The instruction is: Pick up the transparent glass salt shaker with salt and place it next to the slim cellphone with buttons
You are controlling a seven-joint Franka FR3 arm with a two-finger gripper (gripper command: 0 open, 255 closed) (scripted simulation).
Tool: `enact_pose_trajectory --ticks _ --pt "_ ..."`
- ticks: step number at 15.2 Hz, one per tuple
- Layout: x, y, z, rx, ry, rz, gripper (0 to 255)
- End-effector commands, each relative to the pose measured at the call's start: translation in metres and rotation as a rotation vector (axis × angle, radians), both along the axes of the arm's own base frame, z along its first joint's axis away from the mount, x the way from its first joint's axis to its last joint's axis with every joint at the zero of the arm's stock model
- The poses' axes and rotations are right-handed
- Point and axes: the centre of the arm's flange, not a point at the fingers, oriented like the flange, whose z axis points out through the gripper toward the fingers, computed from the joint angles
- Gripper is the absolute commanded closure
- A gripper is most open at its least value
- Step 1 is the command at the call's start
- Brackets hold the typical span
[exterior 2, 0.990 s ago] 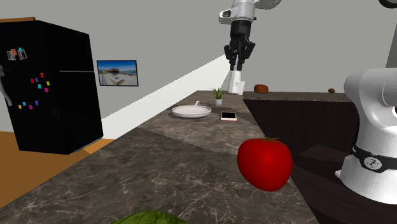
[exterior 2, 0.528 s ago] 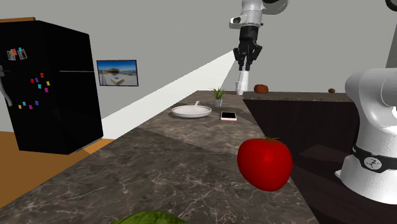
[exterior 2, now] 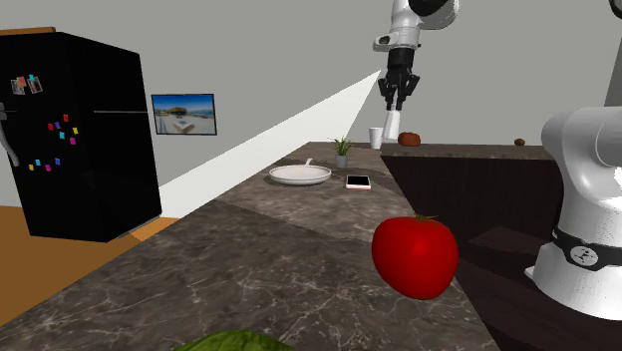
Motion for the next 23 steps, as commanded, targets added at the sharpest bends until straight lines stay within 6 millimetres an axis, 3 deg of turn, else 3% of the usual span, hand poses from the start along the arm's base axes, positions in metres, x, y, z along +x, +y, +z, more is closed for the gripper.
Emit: enact_pose_trajectory --ticks 1,3,23 --pt "-0.027 -0.005 -0.002 0.000 0.000 0.002 255" --pt "-0.054 -0.016 -0.002 0.000 0.000 0.002 255" --pt "-0.054 -0.016 -0.108 0.000 0.000 0.002 255"
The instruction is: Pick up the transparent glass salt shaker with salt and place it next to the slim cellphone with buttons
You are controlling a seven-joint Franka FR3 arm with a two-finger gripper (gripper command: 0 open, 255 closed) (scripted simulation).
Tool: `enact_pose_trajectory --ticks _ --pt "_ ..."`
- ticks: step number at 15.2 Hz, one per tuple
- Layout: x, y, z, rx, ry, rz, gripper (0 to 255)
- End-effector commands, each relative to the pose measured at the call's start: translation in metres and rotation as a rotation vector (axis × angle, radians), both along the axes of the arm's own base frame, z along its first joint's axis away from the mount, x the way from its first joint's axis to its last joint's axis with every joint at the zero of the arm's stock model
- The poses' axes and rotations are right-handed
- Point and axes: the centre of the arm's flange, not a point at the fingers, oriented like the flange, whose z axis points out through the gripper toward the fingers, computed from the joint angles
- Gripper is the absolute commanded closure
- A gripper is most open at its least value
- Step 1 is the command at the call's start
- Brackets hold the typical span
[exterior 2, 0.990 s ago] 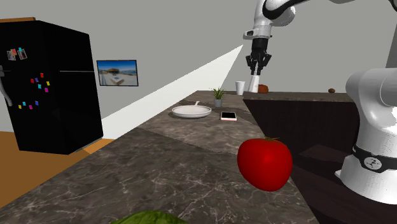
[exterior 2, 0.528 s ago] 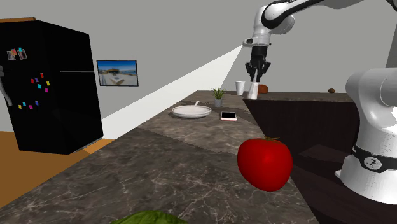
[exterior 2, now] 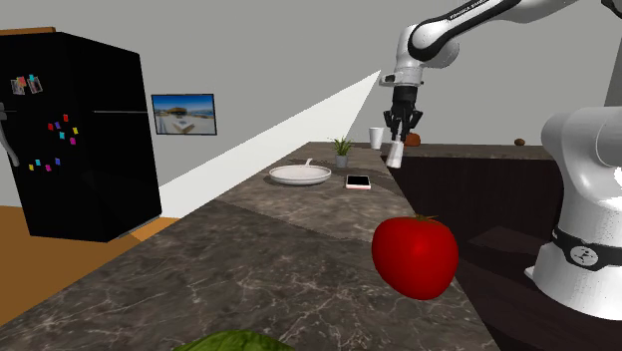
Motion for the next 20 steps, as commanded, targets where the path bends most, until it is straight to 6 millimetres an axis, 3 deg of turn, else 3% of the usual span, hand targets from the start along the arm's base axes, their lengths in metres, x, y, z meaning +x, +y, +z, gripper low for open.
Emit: enact_pose_trajectory --ticks 1,12,20 --pt "0.000 0.000 -0.011 -0.001 0.000 0.000 255" --pt "0.000 0.000 -0.071 -0.001 0.000 0.000 255" --pt "0.000 0.000 -0.071 -0.001 0.000 0.000 255"
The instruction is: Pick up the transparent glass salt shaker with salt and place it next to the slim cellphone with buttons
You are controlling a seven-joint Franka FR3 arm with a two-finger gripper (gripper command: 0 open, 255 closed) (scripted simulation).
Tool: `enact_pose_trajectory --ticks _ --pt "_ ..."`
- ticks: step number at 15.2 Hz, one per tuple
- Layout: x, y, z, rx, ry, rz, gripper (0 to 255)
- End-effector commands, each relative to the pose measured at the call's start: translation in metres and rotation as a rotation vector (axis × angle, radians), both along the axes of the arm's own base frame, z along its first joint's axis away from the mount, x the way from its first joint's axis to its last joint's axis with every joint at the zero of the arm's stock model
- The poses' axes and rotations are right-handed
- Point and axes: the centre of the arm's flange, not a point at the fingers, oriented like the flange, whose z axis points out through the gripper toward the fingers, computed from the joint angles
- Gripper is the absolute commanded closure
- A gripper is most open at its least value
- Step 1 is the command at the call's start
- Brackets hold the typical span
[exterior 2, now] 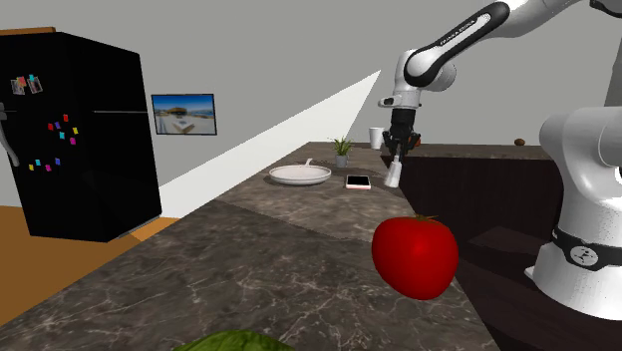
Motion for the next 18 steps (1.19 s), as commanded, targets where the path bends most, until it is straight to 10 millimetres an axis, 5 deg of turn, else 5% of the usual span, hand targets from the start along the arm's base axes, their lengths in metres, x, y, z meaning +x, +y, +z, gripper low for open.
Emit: enact_pose_trajectory --ticks 1,6,10,18 --pt "0.000 0.000 0.000 0.000 0.000 0.000 0" --pt "0.000 0.000 0.000 0.000 0.000 0.000 0" --pt "-0.005 0.000 0.050 0.000 0.000 0.000 0" --pt "-0.005 0.000 0.050 0.000 0.000 0.000 0"
